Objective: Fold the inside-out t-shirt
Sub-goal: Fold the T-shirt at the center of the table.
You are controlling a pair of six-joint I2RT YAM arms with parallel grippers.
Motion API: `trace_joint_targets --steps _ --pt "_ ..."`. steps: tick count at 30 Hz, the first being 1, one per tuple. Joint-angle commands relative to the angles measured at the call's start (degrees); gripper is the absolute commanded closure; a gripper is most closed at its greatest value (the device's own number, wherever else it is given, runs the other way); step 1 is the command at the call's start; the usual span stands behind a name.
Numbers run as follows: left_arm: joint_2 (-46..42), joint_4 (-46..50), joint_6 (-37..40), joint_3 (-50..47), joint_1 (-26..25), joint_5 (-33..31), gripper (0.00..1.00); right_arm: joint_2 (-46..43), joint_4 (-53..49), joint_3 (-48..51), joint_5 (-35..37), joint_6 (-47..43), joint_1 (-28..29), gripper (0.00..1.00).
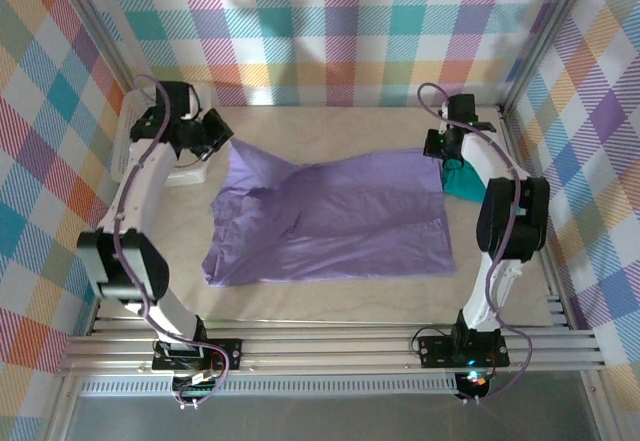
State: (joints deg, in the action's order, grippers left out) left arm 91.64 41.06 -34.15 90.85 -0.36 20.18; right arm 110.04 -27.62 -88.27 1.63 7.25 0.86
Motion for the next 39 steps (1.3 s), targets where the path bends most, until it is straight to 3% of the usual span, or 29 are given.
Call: trace_joint_targets --steps 1,6,11,18,26,39 --pt "-5.13 3.15 -2.23 -5.15 1.63 2.70 1.00 -4.33 5.82 5.56 -1.16 -2.67 -0.81 0.98" --pt "-7.95 8.25 -1.49 -7.75 1.84 7.30 1.00 -8.39 5.81 10.34 -1.02 -2.68 -0.86 0.98" --pt "-10.59 14.82 1.95 -7.87 2.80 6.85 1.00 -11.63 5.98 14.97 -1.09 -2.60 -0.86 0.97" --pt "-14.44 18.05 2.54 -13.35 3.17 10.97 1.00 -14.93 3.29 18.57 1.29 -3.43 -0.86 0.97" --pt "-18.15 24.99 5.91 -14.94 4.84 10.08 1.00 -16.96 -1.25 19.94 4.86 -4.53 -0.86 0.95" --pt "-22.09 24.97 7.00 -21.24 5.63 7.76 1.00 -19.25 -4.89 24.79 4.45 -2.10 -0.60 0.93"
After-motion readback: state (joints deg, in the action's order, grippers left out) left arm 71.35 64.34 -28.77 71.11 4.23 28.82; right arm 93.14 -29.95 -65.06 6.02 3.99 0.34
